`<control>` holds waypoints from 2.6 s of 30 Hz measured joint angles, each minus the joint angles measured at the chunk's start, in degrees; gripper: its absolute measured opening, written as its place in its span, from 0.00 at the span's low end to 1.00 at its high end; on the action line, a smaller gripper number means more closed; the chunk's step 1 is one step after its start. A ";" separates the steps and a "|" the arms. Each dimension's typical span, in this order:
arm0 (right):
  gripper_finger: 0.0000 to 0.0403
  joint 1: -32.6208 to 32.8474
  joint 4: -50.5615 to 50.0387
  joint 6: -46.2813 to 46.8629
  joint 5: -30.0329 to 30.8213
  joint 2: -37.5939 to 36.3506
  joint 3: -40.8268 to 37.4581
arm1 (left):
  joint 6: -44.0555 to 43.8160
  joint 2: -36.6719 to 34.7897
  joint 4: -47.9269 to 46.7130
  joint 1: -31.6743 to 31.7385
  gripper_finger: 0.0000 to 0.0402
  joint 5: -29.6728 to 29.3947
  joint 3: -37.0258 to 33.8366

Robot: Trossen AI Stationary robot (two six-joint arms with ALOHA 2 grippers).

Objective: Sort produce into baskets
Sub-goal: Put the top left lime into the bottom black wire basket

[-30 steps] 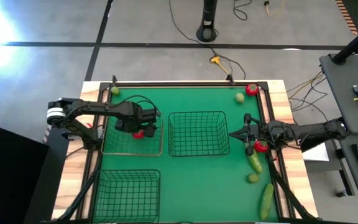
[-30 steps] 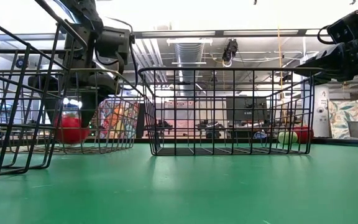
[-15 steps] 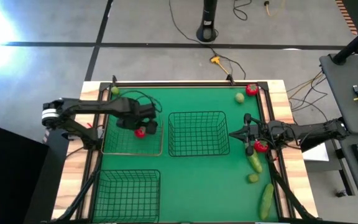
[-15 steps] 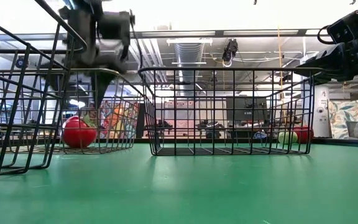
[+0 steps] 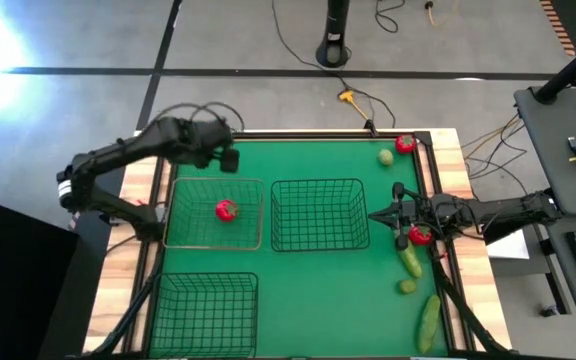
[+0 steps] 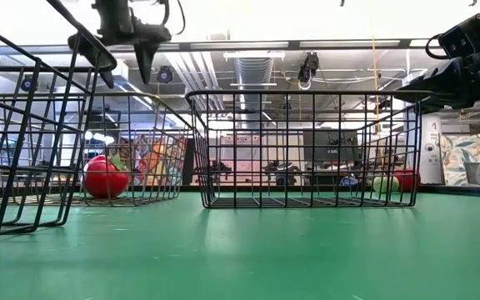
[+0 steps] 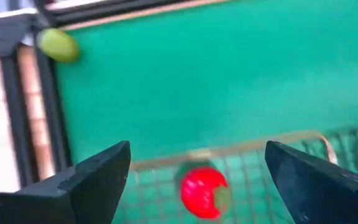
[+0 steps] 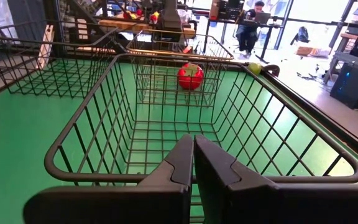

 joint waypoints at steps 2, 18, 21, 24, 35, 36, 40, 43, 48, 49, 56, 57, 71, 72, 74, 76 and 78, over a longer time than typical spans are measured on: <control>0.02 0.00 0.00 0.00 -0.02 0.00 0.00 | 2.22 0.25 0.02 5.08 0.88 -0.01 -0.69; 0.02 0.00 -0.03 0.02 0.00 0.00 0.00 | 21.06 13.76 1.50 34.55 0.83 7.36 -0.69; 0.02 -0.01 -0.09 0.00 -0.02 -0.04 0.00 | 22.69 17.98 0.64 35.50 0.82 9.21 1.73; 0.02 -0.02 -0.07 0.00 -0.02 -0.03 0.00 | 23.67 21.67 0.11 36.12 0.80 9.00 4.80; 0.02 0.00 -0.04 0.00 -0.02 -0.02 0.00 | 29.30 25.83 -4.48 33.32 0.75 11.58 15.93; 0.02 0.00 -0.04 0.00 -0.02 -0.02 0.00 | 29.81 25.78 -4.22 33.33 0.75 11.57 16.62; 0.02 -0.02 -0.02 0.00 -0.02 -0.02 0.00 | 31.18 26.54 -2.44 34.12 0.74 11.51 17.75; 0.02 0.00 -0.02 0.00 -0.02 -0.02 0.00 | 31.03 28.41 -1.46 35.41 0.74 11.51 17.75; 0.02 -0.01 0.07 -0.05 0.00 -0.02 0.00 | 30.51 32.65 -0.91 36.27 0.74 9.01 17.16; 0.02 0.00 0.04 -0.01 0.00 -0.02 0.00 | 30.39 33.51 -1.02 36.37 0.74 8.60 17.13; 0.02 0.00 0.04 -0.02 0.00 -0.02 0.00 | 28.92 38.92 -1.17 37.66 0.74 8.57 17.11; 0.02 -0.02 0.04 -0.02 0.00 -0.02 0.00 | 28.51 39.63 -1.02 37.95 0.74 8.58 17.09; 0.02 -0.02 6.06 22.11 0.03 -0.04 0.00 | 21.33 42.14 0.53 39.71 0.74 2.37 16.15; 0.02 -0.02 6.44 22.93 0.05 -0.04 0.00 | 20.04 42.14 0.49 39.73 0.74 2.09 15.63; 0.02 -0.02 7.32 22.92 0.04 -0.04 0.00 | 16.95 42.14 0.63 39.73 0.74 0.59 14.94; 0.02 -0.02 7.50 21.61 0.04 -0.06 0.00 | 12.05 42.09 0.63 39.72 0.74 -0.61 14.74; 0.02 -0.02 7.33 21.44 0.00 -0.04 0.00 | 7.73 42.09 0.97 39.71 0.74 -0.67 14.72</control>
